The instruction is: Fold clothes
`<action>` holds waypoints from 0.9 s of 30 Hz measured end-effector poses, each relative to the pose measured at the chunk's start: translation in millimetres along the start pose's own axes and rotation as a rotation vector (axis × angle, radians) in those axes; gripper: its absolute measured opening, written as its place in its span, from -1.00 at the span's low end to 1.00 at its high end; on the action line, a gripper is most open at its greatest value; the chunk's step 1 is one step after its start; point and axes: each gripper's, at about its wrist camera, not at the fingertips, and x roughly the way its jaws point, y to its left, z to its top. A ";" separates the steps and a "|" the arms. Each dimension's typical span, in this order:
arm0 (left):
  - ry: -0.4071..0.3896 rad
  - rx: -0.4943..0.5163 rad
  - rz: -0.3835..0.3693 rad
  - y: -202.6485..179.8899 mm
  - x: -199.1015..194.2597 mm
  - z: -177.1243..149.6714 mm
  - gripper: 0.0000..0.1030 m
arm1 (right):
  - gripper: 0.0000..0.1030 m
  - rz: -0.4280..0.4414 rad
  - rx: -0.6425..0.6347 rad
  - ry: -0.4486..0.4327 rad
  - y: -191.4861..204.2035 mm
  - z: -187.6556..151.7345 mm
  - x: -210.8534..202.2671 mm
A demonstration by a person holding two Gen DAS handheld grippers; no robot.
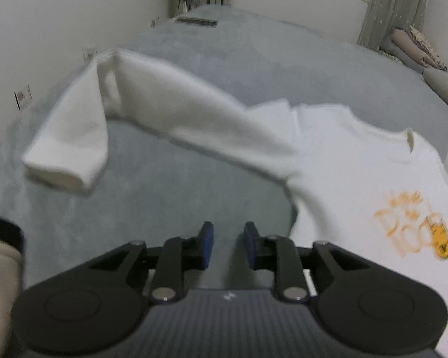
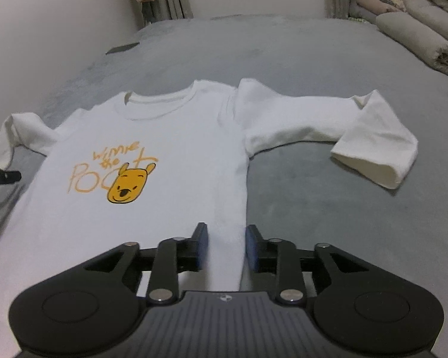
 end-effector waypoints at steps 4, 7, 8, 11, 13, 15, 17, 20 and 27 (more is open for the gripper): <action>-0.057 -0.035 0.048 19.5 -9.5 10.4 -0.44 | -0.45 -0.040 -0.029 -0.034 8.1 5.2 6.2; -0.120 -0.051 0.135 39.1 -20.9 22.9 -0.05 | -0.45 -0.064 -0.055 -0.071 20.7 11.7 3.4; -0.127 -0.064 0.169 47.3 -22.4 26.9 -0.05 | -0.45 -0.067 -0.068 -0.082 27.7 13.1 0.5; -0.120 -0.112 0.241 70.7 -20.4 40.4 0.03 | -0.45 -0.025 -0.078 -0.119 43.0 17.2 -10.8; -0.088 -0.147 0.264 80.7 -11.1 50.5 0.47 | -0.45 0.012 -0.065 -0.139 52.3 21.6 -15.9; -0.053 -0.131 0.321 79.4 5.3 57.7 0.64 | -0.45 0.048 -0.046 -0.156 61.1 25.0 -19.1; -0.017 -0.085 0.394 80.4 19.7 60.7 -0.07 | -0.45 0.080 -0.012 -0.161 67.9 23.5 -13.8; 0.050 -0.150 0.371 98.6 28.1 69.3 -0.89 | -0.45 0.118 -0.007 -0.132 73.4 12.7 -1.3; -0.059 -0.145 0.453 137.2 -29.8 114.5 -0.93 | -0.45 0.092 0.005 -0.129 52.0 2.6 -0.5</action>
